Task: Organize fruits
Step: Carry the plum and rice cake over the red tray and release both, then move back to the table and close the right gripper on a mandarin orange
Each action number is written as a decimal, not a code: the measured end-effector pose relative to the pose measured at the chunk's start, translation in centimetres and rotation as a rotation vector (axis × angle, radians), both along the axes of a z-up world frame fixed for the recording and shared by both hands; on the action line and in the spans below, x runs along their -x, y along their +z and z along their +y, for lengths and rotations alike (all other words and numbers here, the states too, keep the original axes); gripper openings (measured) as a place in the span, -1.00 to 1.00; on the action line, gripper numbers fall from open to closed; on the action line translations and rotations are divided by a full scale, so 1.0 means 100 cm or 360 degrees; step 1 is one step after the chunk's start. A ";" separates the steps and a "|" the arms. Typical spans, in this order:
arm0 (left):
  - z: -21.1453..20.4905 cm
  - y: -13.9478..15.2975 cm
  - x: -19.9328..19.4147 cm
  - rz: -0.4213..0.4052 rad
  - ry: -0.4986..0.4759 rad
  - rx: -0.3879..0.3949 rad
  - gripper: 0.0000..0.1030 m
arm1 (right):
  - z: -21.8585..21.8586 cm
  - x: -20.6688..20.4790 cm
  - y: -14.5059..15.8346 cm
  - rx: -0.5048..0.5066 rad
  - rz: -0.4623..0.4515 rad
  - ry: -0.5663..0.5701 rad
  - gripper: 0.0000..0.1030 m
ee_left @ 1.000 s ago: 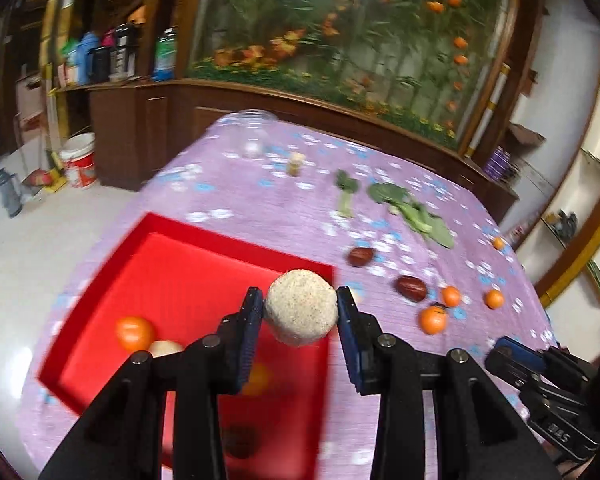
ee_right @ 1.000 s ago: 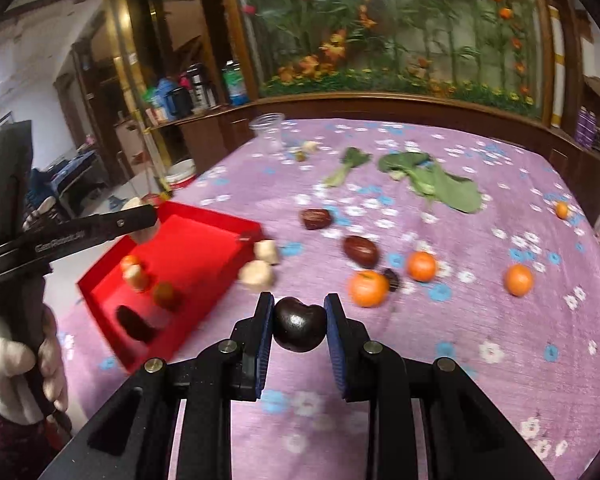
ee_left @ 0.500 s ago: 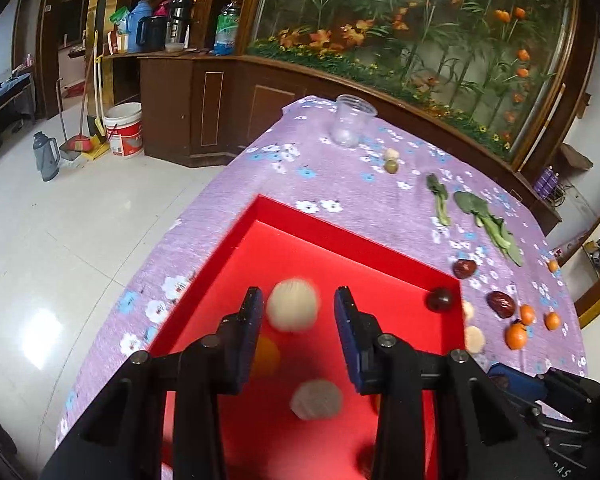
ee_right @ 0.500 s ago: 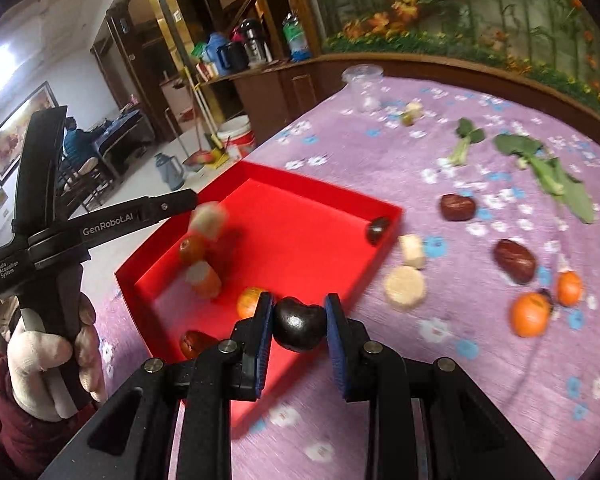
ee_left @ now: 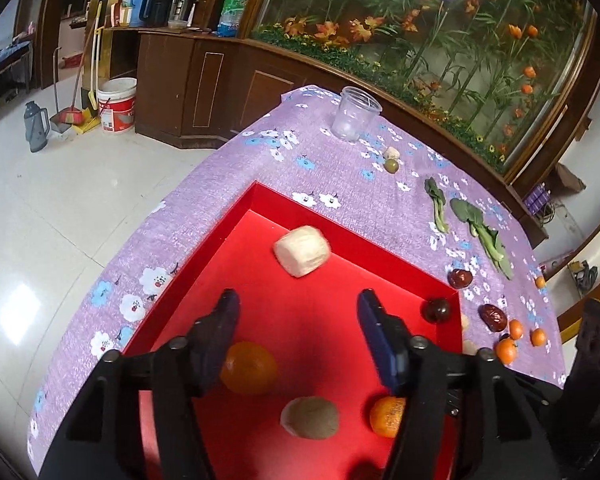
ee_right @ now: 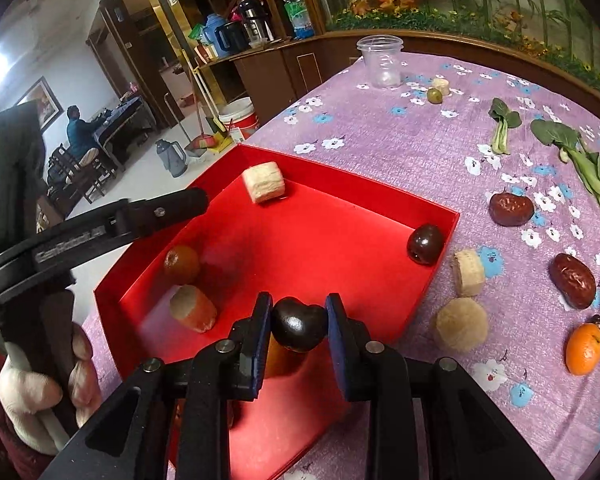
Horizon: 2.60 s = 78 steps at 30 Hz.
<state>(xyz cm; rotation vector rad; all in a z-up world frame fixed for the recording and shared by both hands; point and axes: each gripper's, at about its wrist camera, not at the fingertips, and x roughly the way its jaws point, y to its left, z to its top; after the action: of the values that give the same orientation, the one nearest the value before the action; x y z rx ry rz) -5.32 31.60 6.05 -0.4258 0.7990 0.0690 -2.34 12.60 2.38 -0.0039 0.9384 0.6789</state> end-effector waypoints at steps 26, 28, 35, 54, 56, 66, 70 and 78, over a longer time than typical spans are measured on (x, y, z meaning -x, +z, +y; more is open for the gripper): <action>-0.090 0.029 0.039 -0.0059 -0.0151 -0.0266 0.46 | -0.081 0.040 0.022 -0.0190 -0.0091 -0.0276 0.11; -0.100 0.032 0.042 -0.0072 -0.0171 -0.0315 0.46 | -0.092 0.043 0.020 -0.0194 -0.0083 -0.0311 0.11; -0.123 0.042 0.052 -0.0101 -0.0215 -0.0386 0.49 | -0.127 0.054 0.015 -0.0231 -0.0053 -0.0425 0.11; -0.155 0.037 0.055 -0.0063 -0.0307 -0.0373 0.59 | -0.191 0.069 0.001 -0.0272 -0.0035 -0.0602 0.16; -0.157 0.033 0.051 -0.0046 -0.0318 -0.0361 0.59 | -0.201 0.066 -0.004 -0.0277 -0.0011 -0.0643 0.16; -0.169 0.014 0.035 0.0026 -0.0387 -0.0316 0.59 | -0.219 0.052 -0.013 -0.0255 0.0026 -0.0698 0.16; -0.175 0.010 0.030 0.0032 -0.0421 -0.0296 0.59 | -0.224 0.045 -0.011 -0.0227 0.0014 -0.0707 0.16; -0.187 0.000 0.019 0.0055 -0.0507 -0.0276 0.59 | -0.233 0.024 -0.007 -0.0120 -0.0002 -0.0711 0.15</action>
<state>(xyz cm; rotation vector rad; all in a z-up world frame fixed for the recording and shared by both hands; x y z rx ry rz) -7.21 12.87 6.07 -0.1303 0.8790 -0.1504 -4.72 -10.68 1.68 0.2649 0.8732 0.2991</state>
